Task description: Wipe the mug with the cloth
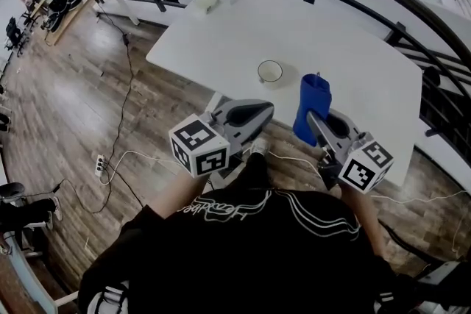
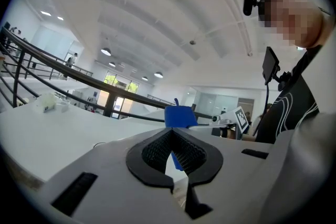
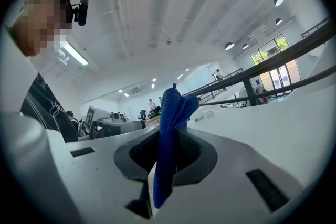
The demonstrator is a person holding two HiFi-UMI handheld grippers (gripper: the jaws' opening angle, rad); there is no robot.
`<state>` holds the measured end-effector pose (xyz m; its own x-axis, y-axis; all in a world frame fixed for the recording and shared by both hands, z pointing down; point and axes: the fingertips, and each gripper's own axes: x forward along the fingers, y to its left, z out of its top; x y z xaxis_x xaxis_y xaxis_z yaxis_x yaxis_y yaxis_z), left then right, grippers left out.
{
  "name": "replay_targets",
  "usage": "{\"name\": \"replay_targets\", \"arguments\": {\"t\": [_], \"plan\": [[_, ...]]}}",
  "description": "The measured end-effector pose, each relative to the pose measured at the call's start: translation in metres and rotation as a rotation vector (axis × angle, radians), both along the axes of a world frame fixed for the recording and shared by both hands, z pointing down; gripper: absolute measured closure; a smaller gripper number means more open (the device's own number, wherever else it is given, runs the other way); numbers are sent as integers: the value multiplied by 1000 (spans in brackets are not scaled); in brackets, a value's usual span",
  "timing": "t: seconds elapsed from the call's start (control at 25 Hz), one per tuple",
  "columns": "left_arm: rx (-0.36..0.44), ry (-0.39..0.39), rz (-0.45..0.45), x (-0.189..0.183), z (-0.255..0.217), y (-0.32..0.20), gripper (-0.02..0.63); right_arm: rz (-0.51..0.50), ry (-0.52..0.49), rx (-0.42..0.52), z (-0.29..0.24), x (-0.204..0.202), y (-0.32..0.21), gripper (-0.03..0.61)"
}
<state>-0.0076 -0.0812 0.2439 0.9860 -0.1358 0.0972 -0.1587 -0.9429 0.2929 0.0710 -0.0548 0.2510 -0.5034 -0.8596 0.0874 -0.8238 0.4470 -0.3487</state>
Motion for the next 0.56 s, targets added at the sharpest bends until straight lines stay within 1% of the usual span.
{"name": "replay_targets", "arguments": {"t": [0.2, 0.56], "plan": [[22, -13, 10, 1, 1, 10, 606, 11, -13, 3, 1, -1, 10, 531], [9, -5, -4, -1, -4, 24, 607, 5, -20, 13, -7, -4, 26, 531]]}}
